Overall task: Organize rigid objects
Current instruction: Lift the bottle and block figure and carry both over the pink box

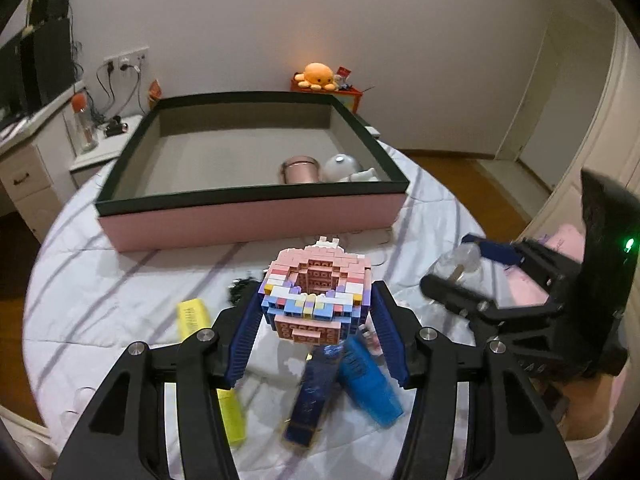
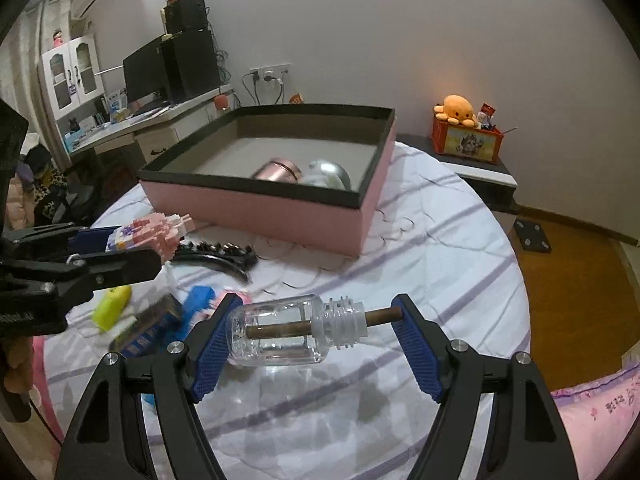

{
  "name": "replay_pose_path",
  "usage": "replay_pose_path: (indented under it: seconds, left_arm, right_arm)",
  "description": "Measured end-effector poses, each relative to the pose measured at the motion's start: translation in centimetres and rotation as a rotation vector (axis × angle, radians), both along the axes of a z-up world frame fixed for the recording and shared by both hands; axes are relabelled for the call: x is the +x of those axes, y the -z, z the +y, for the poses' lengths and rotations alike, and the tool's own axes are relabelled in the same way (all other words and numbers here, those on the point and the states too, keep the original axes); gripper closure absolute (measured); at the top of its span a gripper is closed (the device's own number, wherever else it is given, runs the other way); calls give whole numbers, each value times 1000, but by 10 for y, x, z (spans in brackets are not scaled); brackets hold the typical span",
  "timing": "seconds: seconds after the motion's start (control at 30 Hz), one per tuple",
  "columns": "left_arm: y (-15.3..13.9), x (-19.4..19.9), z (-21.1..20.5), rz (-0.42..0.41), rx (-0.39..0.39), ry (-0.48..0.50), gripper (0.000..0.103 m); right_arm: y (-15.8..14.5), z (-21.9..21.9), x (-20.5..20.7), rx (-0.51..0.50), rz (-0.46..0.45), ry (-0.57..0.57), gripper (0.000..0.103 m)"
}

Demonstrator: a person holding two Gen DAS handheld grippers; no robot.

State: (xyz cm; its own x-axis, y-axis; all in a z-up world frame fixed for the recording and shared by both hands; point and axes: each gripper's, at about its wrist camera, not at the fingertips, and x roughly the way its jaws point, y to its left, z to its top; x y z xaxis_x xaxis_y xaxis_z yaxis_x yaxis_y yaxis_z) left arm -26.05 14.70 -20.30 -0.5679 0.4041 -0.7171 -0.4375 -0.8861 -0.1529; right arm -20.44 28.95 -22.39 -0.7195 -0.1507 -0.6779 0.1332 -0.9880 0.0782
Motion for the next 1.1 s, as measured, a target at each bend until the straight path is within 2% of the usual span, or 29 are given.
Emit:
replay_pose_path:
  seconds: [0.27,0.57,0.83,1.1]
  left_arm:
    - [-22,0,-25,46,31,-29,48]
    - [-39,-13,-48,93,25,-63,48]
    - [-41,-40,-58,97,12,-79,48]
    - [-38,-84,-61,84,-16,-98,48]
  right_arm:
    - [-32,-22,-5,35,56,-34,26]
    - [-62,-50,-28,69,97,-83,26]
    - [-69,-72,-62,81,96,-124,26]
    - [-63,-82,-100,85,76,-132,26]
